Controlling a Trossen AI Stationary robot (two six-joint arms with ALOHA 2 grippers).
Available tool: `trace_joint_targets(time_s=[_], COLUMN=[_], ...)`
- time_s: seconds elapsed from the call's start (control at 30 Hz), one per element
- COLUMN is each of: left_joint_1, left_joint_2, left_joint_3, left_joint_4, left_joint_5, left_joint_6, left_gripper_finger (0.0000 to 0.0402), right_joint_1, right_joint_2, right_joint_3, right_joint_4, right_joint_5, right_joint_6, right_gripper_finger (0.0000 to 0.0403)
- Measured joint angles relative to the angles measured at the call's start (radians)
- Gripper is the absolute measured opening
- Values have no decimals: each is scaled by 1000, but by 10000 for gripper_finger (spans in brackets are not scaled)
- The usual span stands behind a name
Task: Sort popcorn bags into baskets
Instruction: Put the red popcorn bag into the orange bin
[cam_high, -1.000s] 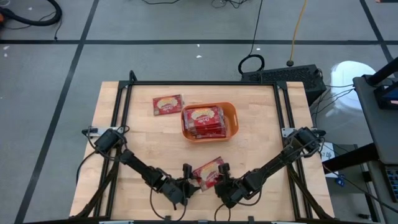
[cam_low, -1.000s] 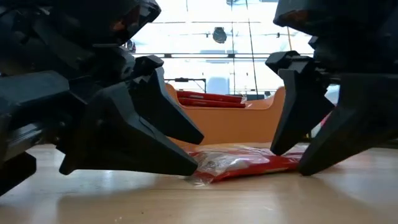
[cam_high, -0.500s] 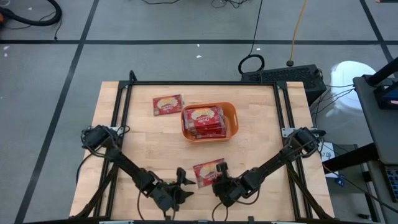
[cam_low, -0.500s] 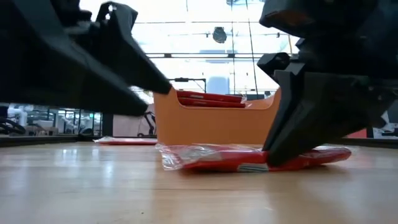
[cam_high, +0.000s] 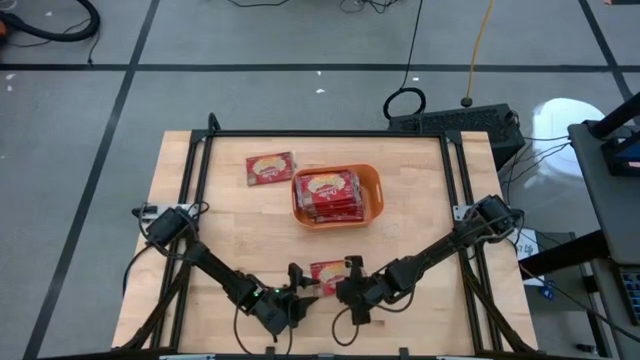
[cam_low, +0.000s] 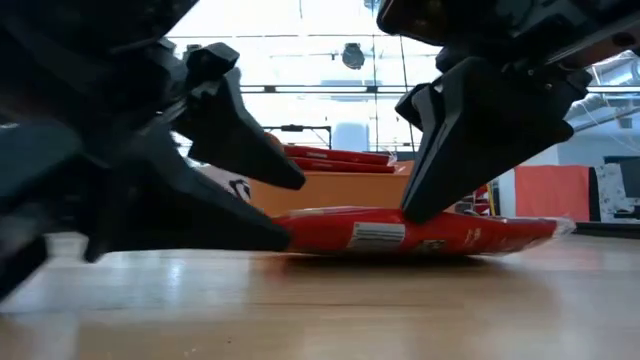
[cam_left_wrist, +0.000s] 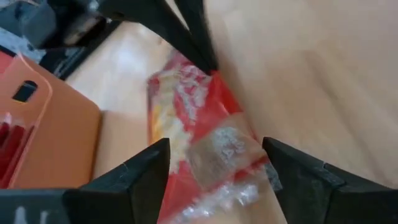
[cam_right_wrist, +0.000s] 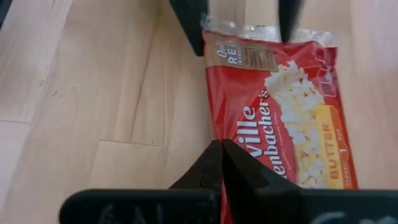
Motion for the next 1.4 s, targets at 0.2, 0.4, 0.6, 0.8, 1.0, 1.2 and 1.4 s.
trace_joint_targets(time_s=[0.2, 0.4, 0.6, 0.8, 1.0, 1.2, 1.4], left_joint_1=[47, 80, 95, 95, 95, 109, 106], left_joint_2=[0, 1, 2, 3, 3, 3, 5], left_joint_3=[-1, -2, -3, -3, -4, -4, -5], left_joint_4=[10, -12, -12, -26, -39, -38, -8], left_joint_5=[77, 135, 128, 127, 127, 151, 148], left_joint_6=[17, -56, -77, -89, -136, -177, -167], left_gripper_finger=[237, 207, 138, 50, 31, 30, 30], right_joint_1=[-21, -44, -56, -55, 2, 60, 72], right_joint_2=[0, -2, -2, -2, -2, 11, 59], right_joint_3=[0, 0, 0, 0, 2, 2, 2], right_joint_4=[10, 10, 10, 16, 26, 20, 17], right_joint_5=[-37, -79, -86, -80, 83, 210, 286], right_joint_6=[17, 39, 79, 83, 108, 85, 51], right_gripper_finger=[0, 0, 0, 0, 23, 100, 159])
